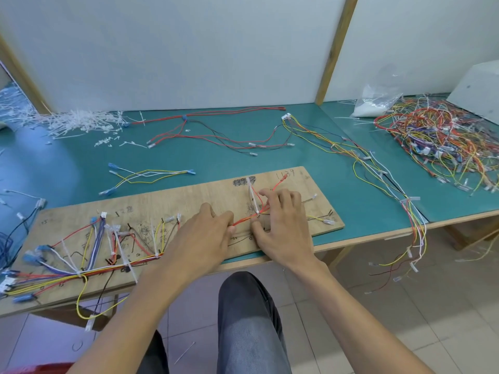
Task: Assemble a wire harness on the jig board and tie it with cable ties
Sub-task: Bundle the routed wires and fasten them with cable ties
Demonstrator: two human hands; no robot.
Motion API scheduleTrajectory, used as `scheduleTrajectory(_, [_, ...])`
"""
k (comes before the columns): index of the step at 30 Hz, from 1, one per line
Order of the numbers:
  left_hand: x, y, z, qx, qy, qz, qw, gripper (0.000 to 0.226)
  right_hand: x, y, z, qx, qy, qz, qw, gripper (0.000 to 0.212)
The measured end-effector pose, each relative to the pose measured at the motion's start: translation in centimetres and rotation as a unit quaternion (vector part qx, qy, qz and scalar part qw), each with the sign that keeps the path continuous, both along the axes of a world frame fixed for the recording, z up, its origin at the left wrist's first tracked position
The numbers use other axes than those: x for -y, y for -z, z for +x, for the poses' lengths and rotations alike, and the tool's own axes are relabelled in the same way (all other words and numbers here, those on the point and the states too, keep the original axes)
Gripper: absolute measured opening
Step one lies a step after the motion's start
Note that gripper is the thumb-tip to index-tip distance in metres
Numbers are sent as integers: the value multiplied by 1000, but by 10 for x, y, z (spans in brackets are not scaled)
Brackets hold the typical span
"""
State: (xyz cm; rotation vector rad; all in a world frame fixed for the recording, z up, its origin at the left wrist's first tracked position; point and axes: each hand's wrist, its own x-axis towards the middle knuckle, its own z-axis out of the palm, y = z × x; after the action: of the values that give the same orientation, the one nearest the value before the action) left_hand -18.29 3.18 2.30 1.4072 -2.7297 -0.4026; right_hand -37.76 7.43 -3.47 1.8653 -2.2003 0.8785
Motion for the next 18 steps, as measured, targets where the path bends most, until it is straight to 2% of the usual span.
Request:
scheduleTrajectory(6, [9, -5, 0, 44, 14, 23, 999, 19, 0, 0, 2, -16, 5, 9, 1000, 52])
scheduleTrajectory(8, [11, -4, 3, 13, 20, 39, 999, 17, -1, -1, 2, -12, 2, 6, 1000, 51])
scheduleTrajectory(10, [11, -7, 12, -41, 17, 64, 997, 29, 0, -1, 1, -9, 0, 1, 1000, 49])
scheduleTrajectory(12, [12, -8, 22, -63, -7, 36, 997, 38, -1, -2, 1, -7, -5, -7, 1000, 43])
scheduleTrajectory(15, [9, -2, 29, -28, -30, 6, 999, 36, -1, -2, 2, 17, -9, -28, 999, 38])
scheduleTrajectory(18, [7, 3, 29, -28, -72, 29, 997, 24, -2, -3, 2, 78, 2, -54, 995, 47])
